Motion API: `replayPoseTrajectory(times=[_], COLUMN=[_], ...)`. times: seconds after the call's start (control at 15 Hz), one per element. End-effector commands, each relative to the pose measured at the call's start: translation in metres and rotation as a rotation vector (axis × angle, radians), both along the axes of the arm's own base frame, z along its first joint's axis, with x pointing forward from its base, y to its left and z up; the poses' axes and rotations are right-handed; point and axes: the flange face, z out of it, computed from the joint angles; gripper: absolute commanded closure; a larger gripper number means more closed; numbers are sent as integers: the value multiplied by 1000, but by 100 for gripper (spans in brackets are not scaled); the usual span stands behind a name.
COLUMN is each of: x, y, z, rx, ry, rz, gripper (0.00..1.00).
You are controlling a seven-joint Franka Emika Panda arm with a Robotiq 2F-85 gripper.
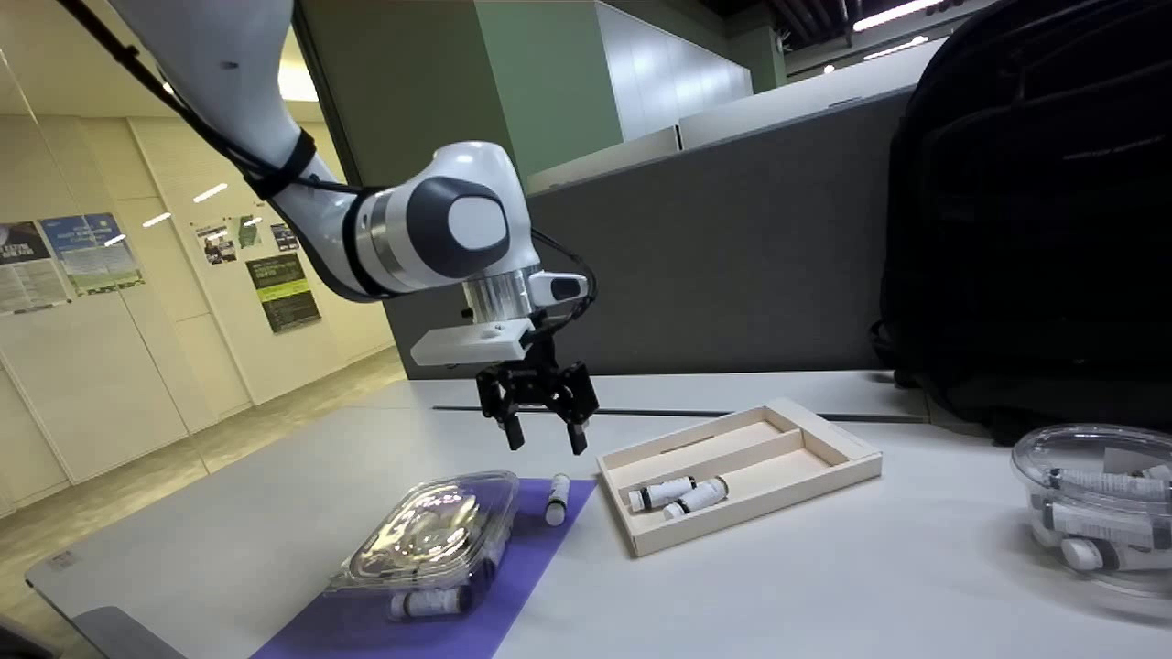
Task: Put the bottle on the table on the tray
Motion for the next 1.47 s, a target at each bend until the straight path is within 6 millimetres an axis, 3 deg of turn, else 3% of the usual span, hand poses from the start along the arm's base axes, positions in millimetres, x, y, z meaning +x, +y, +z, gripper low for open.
replayPoseTrajectory(times=[0.0, 0.87, 0.93, 1.0, 1.4], x=[8, 13, 13, 14, 16], y=[3, 11, 9, 8, 5], z=[-16, -57, -59, -60, -64], rx=[-13, -30, -29, -29, -16], ry=[-4, -17, -15, -14, -8], rz=[-76, -200, -207, -209, -229], gripper=[0, 0, 22, 25, 69])
